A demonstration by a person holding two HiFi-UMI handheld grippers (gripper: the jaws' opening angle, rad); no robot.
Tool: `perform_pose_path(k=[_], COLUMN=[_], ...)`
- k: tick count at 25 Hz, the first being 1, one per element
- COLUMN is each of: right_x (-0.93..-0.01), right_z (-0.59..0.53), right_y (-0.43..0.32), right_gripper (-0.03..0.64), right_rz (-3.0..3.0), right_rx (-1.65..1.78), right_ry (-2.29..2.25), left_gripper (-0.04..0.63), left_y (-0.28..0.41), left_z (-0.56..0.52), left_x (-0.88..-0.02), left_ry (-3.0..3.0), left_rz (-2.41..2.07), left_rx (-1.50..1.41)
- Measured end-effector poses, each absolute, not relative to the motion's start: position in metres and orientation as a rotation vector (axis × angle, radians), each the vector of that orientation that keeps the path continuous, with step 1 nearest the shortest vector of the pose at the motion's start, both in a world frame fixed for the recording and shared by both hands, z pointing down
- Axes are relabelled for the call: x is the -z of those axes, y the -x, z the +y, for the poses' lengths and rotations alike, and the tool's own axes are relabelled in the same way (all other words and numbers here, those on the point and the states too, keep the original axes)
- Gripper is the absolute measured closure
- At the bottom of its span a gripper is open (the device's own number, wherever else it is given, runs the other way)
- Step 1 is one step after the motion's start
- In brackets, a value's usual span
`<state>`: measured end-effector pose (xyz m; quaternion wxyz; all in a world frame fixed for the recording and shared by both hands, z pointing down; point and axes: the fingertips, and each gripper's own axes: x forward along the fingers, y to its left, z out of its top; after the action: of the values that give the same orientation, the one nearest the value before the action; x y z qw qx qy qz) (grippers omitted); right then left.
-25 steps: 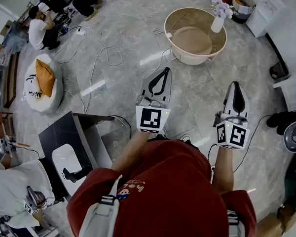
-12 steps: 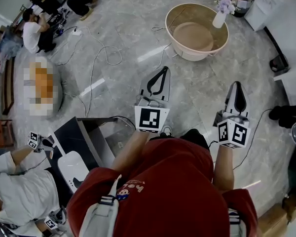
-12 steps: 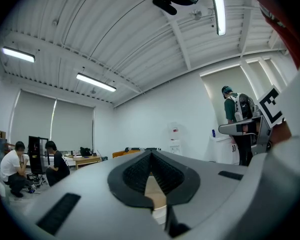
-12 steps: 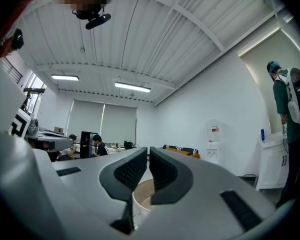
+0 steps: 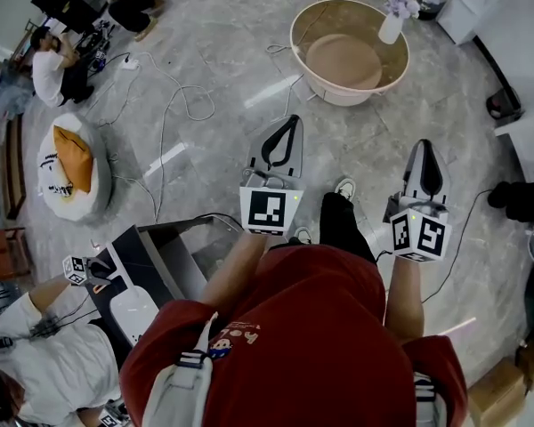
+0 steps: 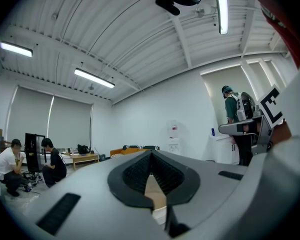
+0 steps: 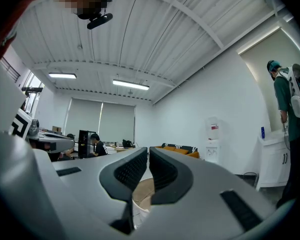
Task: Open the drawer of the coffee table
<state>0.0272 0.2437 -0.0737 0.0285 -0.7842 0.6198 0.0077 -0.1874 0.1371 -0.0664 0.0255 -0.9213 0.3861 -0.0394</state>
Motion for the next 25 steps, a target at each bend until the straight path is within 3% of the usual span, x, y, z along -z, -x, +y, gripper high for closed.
perform_pose_path(k=[14,25], right_x=[0.064,0.056], right_z=[0.15,0.099], right_y=[-0.158,-0.219], right_gripper=[0.589,0.589], right_rz=[1.911,1.952], right_rx=[0.003,0.029], right_ry=[2.373,2.326], left_gripper=[0.581,0.581], left_y=[0.054,-0.005], left_z=[0.054,0.016], left_x=[0.078,0.076], left_ry=[2.757,2.757], left_rz=[1.163,1.242], left_rx=[0.049,0.15])
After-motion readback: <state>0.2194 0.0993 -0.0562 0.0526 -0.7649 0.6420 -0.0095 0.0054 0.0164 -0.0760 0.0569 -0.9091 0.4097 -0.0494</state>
